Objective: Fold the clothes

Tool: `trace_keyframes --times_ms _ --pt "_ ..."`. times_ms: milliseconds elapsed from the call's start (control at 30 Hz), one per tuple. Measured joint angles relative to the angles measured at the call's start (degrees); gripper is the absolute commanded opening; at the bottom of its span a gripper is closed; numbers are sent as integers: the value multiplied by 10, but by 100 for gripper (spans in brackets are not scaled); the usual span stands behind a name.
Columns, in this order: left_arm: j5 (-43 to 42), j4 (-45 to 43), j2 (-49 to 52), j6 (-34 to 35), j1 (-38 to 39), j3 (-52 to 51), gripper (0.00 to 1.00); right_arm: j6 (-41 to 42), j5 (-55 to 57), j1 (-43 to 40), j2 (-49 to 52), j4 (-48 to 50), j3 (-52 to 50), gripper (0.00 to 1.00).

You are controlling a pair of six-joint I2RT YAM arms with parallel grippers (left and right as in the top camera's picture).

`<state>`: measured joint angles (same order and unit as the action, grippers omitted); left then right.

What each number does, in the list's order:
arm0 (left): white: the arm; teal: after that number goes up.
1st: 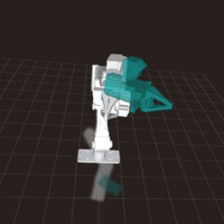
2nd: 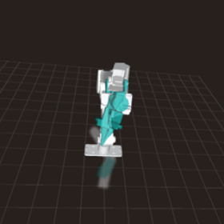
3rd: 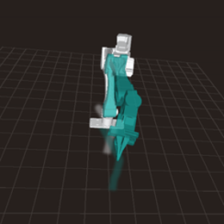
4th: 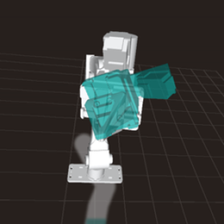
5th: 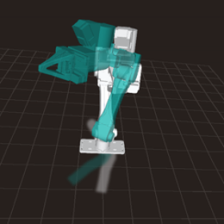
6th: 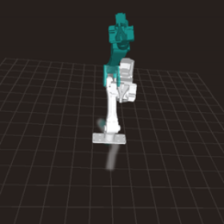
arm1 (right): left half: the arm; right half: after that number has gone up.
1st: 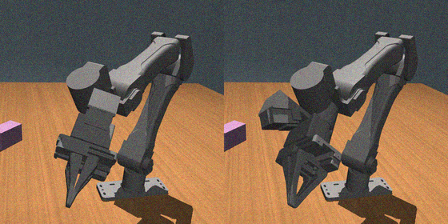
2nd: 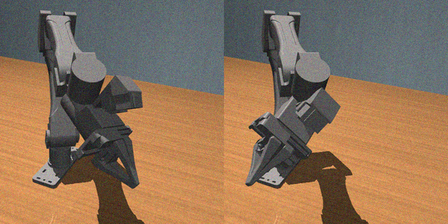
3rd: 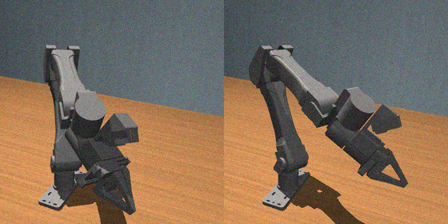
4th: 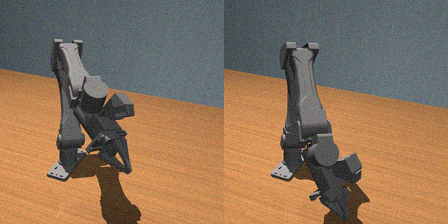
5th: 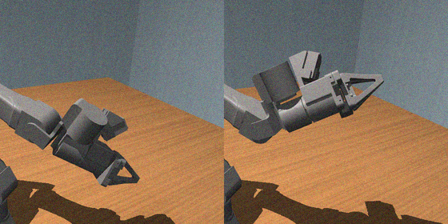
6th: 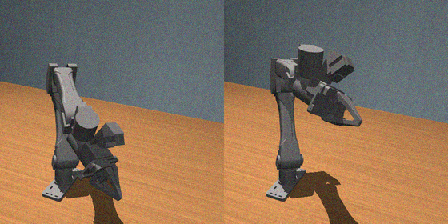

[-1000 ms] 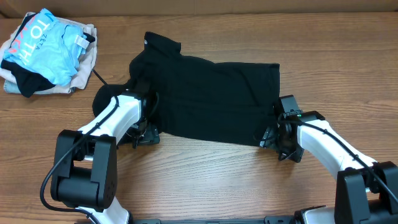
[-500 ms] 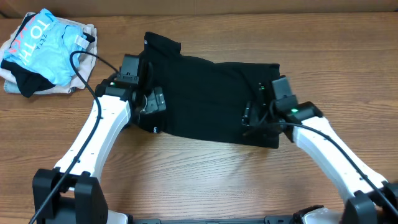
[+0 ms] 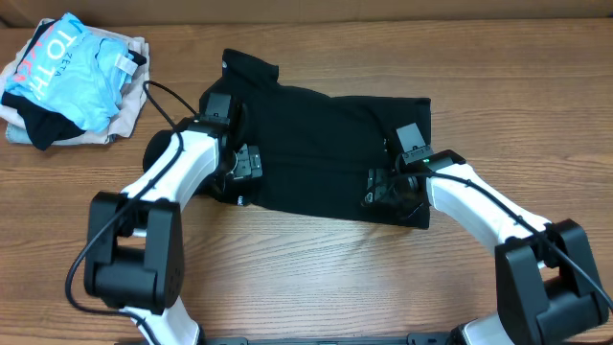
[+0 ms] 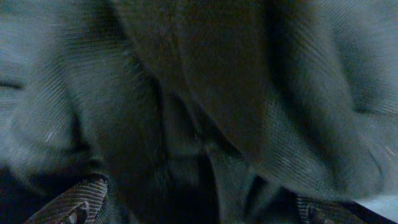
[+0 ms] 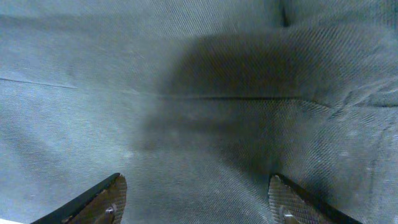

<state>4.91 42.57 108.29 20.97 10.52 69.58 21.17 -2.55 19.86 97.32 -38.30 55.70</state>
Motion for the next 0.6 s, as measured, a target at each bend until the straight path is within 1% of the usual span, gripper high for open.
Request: trace_keyframes --times_ms 267,600 --pt "-6 27 31 5 0 17 100 7 2 0 12 -33 0 78" --pt "-19 86 56 23 0 48 100 26 10 1 3 -17 -27 79"
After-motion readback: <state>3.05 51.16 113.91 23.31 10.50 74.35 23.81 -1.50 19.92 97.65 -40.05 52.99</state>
